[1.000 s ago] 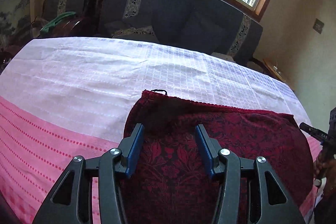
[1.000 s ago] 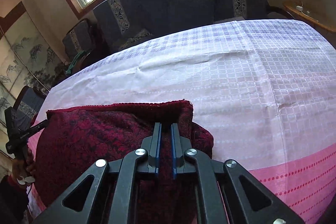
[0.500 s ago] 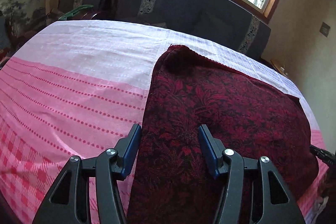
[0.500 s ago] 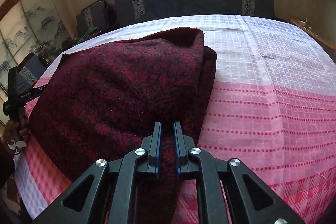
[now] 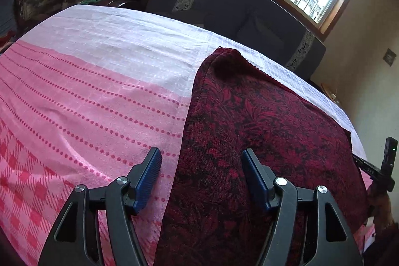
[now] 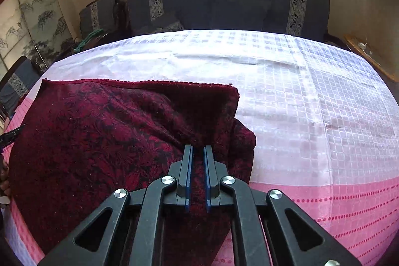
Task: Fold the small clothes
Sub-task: 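Grasp the edge of the folded sweater with the left gripper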
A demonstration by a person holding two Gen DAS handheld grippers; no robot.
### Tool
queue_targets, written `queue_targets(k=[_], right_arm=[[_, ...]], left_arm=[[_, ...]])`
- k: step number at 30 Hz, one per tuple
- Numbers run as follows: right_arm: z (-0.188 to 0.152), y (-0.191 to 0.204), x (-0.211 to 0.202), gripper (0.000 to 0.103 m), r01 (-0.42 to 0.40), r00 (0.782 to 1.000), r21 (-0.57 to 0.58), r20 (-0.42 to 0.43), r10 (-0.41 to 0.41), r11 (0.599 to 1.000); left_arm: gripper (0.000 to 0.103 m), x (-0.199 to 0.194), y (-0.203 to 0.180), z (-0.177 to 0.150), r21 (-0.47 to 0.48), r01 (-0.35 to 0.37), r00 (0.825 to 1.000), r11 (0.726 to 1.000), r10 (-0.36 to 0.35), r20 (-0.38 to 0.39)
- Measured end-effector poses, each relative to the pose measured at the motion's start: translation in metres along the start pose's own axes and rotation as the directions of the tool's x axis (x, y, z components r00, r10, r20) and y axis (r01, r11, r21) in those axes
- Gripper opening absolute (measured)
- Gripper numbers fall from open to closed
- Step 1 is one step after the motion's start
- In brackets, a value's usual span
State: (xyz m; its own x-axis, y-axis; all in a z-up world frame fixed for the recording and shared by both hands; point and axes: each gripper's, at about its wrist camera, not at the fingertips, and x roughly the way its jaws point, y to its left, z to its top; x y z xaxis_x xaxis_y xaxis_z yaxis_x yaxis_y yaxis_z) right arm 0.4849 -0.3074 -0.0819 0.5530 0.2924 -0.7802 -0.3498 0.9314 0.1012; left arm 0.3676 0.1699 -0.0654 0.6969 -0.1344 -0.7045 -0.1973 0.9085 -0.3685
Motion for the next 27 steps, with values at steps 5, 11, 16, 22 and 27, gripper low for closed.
queue_targets(k=[5,11,16,22,27], right_arm=[[-0.001,-0.011,-0.036,0.008,-0.067,0.997,0.116,0.057,0.06,0.991],[-0.072,0.038,-0.114,0.009,-0.084,0.989,-0.038,0.118,0.088,0.996],[-0.135,0.052,-0.1,0.002,0.01,1.0,-0.075,0.008,-0.009,0.997],[-0.138,0.049,-0.101,0.002,0.017,1.0,-0.057,0.016,-0.017,0.998],[-0.138,0.047,-0.128,0.008,-0.052,0.989,0.009,0.14,0.051,0.999]], left_arm=[[0.068,-0.01,-0.007,0.0,0.023,-0.013,1.0,1.0,0.013,0.001],[0.068,-0.036,-0.01,-0.02,0.06,-0.011,1.0,0.998,0.011,0.002],[0.065,-0.029,-0.008,-0.049,0.094,-0.055,0.998,0.994,0.058,-0.032],[0.063,-0.03,-0.001,-0.047,0.115,-0.016,0.998,0.993,0.024,-0.061],[0.061,-0.071,0.016,-0.022,0.079,0.088,0.996,0.993,-0.088,-0.005]])
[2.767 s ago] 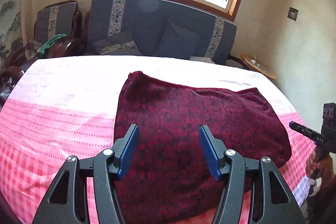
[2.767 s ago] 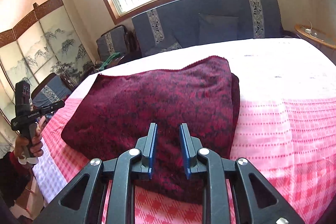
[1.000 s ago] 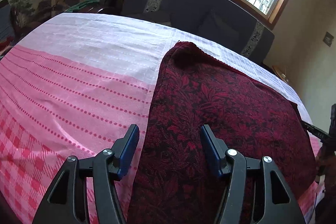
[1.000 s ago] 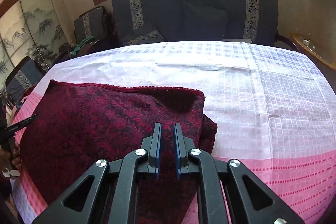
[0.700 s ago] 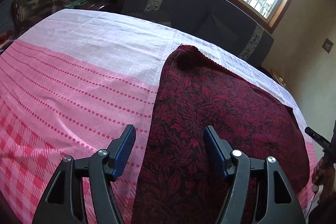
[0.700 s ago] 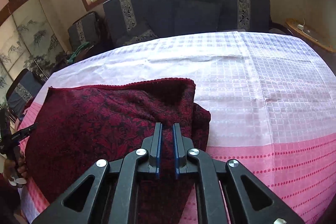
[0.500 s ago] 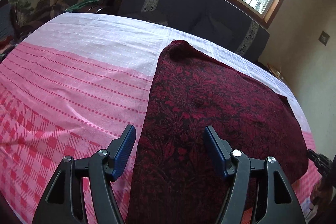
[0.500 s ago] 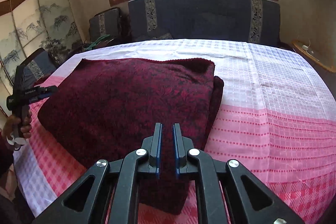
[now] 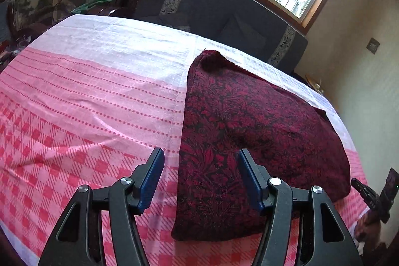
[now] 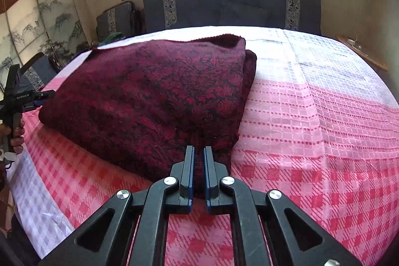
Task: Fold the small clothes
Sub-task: 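Grasp the edge of the folded sweater with the left gripper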
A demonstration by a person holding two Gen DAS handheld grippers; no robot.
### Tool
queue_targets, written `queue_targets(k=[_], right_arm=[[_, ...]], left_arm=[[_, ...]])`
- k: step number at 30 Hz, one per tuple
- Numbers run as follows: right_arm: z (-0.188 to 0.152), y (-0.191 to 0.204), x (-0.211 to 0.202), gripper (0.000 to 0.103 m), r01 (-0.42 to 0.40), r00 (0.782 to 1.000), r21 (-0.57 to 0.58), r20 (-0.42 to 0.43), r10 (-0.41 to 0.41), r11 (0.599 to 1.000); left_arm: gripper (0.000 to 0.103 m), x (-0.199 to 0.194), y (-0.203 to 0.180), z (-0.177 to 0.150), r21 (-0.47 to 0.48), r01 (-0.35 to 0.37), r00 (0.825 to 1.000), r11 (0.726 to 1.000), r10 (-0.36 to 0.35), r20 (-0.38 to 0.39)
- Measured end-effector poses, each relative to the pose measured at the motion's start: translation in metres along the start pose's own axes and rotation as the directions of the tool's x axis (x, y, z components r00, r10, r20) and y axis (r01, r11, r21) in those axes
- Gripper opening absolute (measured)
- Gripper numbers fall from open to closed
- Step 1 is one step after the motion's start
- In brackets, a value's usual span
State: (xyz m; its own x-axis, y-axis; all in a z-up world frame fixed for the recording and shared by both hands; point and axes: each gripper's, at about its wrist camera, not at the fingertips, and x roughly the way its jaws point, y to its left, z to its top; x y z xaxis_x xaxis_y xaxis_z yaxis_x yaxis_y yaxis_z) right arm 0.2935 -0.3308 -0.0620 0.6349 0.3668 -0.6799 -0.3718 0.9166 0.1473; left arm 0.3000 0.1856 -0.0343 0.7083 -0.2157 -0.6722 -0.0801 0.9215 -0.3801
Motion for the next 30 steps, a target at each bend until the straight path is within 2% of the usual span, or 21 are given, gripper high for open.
queue_targets(k=[2,4,7,9,13,14,16,19,22,23,24,26,28,30], right_arm=[[0.006,0.003,-0.016,0.01,-0.045,0.996,0.025,0.083,0.043,0.999],[0.015,0.009,-0.017,0.01,-0.077,0.991,0.028,0.11,0.073,0.997],[0.024,0.022,-0.004,0.01,-0.057,0.994,0.008,0.097,0.056,0.998],[0.024,0.024,0.005,0.01,-0.076,0.993,0.025,0.088,0.074,0.997],[0.015,0.023,0.019,0.01,-0.082,0.995,0.053,0.064,0.078,0.995],[0.013,0.023,0.02,0.01,-0.079,0.995,0.06,0.063,0.075,0.995],[0.012,0.021,0.02,0.01,-0.08,0.995,0.076,0.067,0.075,0.994],[0.01,0.014,0.02,0.01,-0.088,0.994,0.108,0.071,0.081,0.99],[0.01,0.013,0.024,0.01,-0.082,0.996,0.119,0.05,0.076,0.989],[0.01,0.015,0.026,0.01,-0.075,0.997,0.111,0.042,0.071,0.991],[0.011,0.018,0.027,0.01,-0.073,0.997,0.097,0.034,0.07,0.993],[0.011,0.024,0.029,0.01,-0.063,0.998,0.068,0.023,0.062,0.996],[0.011,0.028,0.03,0.01,-0.051,0.999,0.052,0.015,0.051,0.997],[0.011,0.029,0.031,0.01,-0.046,0.999,0.051,0.007,0.046,0.998]], left_arm=[[0.063,-0.001,0.003,0.019,0.027,0.053,0.998,0.998,-0.052,-0.036],[0.063,0.012,0.005,0.034,0.06,0.076,0.991,0.995,-0.068,-0.114],[0.063,0.037,0.011,0.049,0.08,0.107,0.977,0.991,-0.09,-0.195],[0.063,0.056,0.016,0.056,0.082,0.137,0.96,0.987,-0.112,-0.255],[0.063,0.084,0.025,0.064,0.04,0.208,0.928,0.977,-0.185,-0.325],[0.063,0.09,0.027,0.066,0.017,0.239,0.916,0.971,-0.22,-0.335],[0.063,0.102,0.027,0.068,-0.019,0.327,0.867,0.945,-0.308,-0.391],[0.063,0.112,0.028,0.072,-0.036,0.405,0.82,0.914,-0.381,-0.427],[0.063,0.125,0.037,0.077,-0.127,0.475,0.762,0.871,-0.48,-0.435],[0.063,0.128,0.038,0.078,-0.145,0.493,0.751,0.858,-0.503,-0.427],[0.063,0.13,0.039,0.078,-0.157,0.506,0.745,0.848,-0.521,-0.417],[0.062,0.132,0.031,0.078,-0.126,0.522,0.746,0.844,-0.523,-0.412],[0.062,0.134,0.022,0.077,-0.088,0.53,0.752,0.843,-0.515,-0.411],[0.062,0.135,0.018,0.078,-0.104,0.522,0.758,0.846,-0.517,-0.398]])
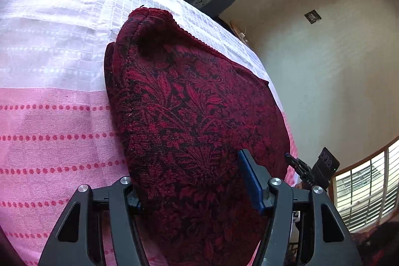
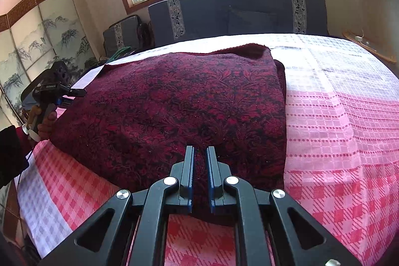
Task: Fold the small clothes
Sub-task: 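Grasp the edge of the folded sweater with the left gripper, then lift the sweater edge with the left gripper and fold it over the rest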
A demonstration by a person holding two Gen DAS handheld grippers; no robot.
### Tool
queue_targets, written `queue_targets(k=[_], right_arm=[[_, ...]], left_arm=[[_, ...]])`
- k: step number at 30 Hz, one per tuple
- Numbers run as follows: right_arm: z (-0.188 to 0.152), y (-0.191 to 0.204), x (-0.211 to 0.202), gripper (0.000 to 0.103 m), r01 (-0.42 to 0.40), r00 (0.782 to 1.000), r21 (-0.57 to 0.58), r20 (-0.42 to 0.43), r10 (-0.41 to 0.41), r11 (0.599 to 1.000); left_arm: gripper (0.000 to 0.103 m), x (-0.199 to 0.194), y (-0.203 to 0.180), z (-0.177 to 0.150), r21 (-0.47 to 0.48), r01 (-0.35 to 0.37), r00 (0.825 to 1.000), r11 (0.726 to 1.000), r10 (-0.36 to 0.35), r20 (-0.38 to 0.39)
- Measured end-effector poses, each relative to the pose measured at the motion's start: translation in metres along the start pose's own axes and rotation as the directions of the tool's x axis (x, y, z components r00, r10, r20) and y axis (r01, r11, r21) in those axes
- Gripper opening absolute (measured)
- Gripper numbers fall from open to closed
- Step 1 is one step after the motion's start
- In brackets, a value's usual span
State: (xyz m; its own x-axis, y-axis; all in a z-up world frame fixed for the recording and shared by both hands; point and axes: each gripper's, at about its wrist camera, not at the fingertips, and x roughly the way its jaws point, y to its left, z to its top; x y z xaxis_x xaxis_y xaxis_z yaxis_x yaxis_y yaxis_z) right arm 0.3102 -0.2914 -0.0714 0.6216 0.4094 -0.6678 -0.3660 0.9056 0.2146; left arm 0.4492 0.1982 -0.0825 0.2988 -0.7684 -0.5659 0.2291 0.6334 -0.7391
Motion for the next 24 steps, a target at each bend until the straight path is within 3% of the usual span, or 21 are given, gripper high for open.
queue_targets(k=[3,5,9,12,14,19,24], right_arm=[[0.0,-0.001,0.003,0.01,0.003,1.0,0.009,-0.014,-0.003,1.0],[0.0,-0.001,0.003,0.01,0.013,1.0,0.009,-0.015,-0.013,1.0],[-0.001,0.0,0.002,0.011,0.03,0.999,0.004,-0.011,-0.03,1.0],[-0.001,0.0,0.002,0.011,0.033,0.999,0.002,-0.011,-0.033,0.999],[-0.001,0.001,0.002,0.011,0.033,0.999,0.003,-0.011,-0.033,0.999],[0.0,-0.006,0.003,0.011,0.034,0.999,0.038,-0.016,-0.033,0.999],[0.001,-0.009,0.002,0.011,0.035,0.999,0.049,-0.01,-0.035,0.998]], left_arm=[[0.06,0.006,-0.004,0.001,-0.035,-0.033,0.999,0.999,0.034,0.03],[0.038,0.004,-0.01,-0.004,-0.041,-0.077,0.995,0.996,0.079,0.064],[0.025,-0.001,-0.043,-0.01,0.008,-0.231,0.963,0.973,0.227,0.145],[0.024,0.005,-0.083,-0.017,0.079,-0.411,0.902,0.908,0.392,0.183],[0.023,0.01,-0.106,-0.022,0.117,-0.491,0.863,0.863,0.464,0.201],[0.023,0.025,-0.157,-0.03,0.201,-0.64,0.765,0.741,0.593,0.251],[0.023,0.041,-0.195,-0.039,0.269,-0.719,0.695,0.641,0.656,0.296]])
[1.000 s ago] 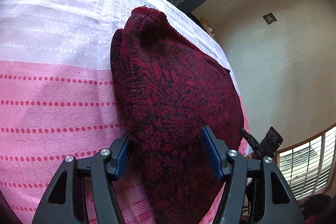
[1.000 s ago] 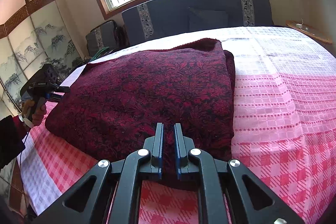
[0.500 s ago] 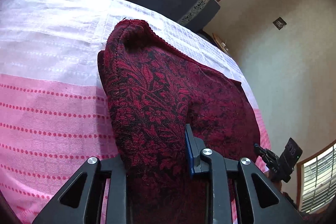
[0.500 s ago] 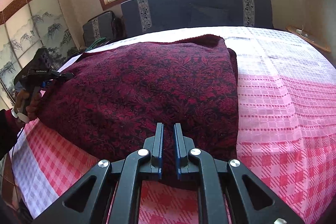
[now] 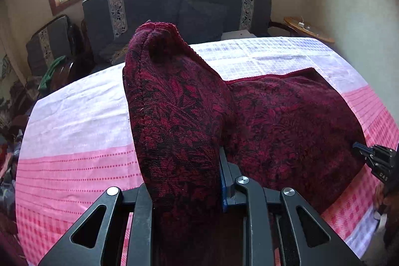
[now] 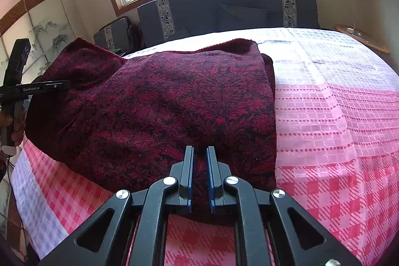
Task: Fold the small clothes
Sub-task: 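Lift the sweater edge with the left gripper and fold it over the rest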
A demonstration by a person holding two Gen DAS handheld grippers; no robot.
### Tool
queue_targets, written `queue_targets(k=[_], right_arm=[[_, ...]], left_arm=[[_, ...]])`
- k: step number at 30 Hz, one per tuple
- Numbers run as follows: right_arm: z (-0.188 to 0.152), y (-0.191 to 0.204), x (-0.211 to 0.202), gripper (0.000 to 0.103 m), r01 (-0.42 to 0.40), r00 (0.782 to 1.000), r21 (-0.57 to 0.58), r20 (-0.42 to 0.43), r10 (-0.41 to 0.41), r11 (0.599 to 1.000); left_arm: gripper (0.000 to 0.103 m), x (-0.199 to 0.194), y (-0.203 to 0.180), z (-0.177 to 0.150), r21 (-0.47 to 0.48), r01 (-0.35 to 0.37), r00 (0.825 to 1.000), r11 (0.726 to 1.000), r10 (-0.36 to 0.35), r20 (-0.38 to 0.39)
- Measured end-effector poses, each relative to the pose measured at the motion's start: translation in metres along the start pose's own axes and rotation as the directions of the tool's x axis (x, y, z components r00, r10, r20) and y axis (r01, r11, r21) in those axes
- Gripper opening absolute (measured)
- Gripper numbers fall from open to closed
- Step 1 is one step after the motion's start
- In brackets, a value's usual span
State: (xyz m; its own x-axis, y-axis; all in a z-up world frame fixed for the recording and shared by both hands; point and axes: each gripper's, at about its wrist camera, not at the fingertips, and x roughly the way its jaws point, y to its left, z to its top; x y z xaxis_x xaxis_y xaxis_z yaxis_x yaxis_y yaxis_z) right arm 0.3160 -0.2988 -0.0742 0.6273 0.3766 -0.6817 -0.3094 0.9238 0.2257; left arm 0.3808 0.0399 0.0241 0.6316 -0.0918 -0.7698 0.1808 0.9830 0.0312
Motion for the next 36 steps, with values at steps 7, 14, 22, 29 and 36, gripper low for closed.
queue_targets(k=[7,14,22,29,36], right_arm=[[-0.001,0.002,0.001,0.013,-0.001,1.0,-0.008,-0.007,0.001,1.0],[-0.001,0.0,0.001,0.021,-0.033,0.999,0.002,-0.008,0.033,0.999],[-0.002,-0.003,-0.005,0.03,-0.075,0.997,0.03,0.012,0.075,0.997],[-0.003,-0.007,-0.006,0.031,-0.1,0.995,0.053,0.019,0.099,0.994],[-0.003,-0.01,-0.006,0.034,-0.124,0.992,0.075,0.027,0.123,0.989]], left_arm=[[0.023,-0.01,-0.029,0.004,0.088,-0.082,0.997,0.993,0.082,0.008],[0.022,-0.011,-0.045,0.012,0.119,-0.11,0.994,0.987,0.112,-0.013],[0.022,-0.012,-0.057,0.023,0.144,-0.12,0.991,0.982,0.128,-0.047],[0.022,-0.011,-0.069,0.034,0.142,-0.101,0.99,0.985,0.113,-0.08],[0.022,-0.013,-0.083,0.046,0.116,-0.065,0.991,0.991,0.077,-0.107]])
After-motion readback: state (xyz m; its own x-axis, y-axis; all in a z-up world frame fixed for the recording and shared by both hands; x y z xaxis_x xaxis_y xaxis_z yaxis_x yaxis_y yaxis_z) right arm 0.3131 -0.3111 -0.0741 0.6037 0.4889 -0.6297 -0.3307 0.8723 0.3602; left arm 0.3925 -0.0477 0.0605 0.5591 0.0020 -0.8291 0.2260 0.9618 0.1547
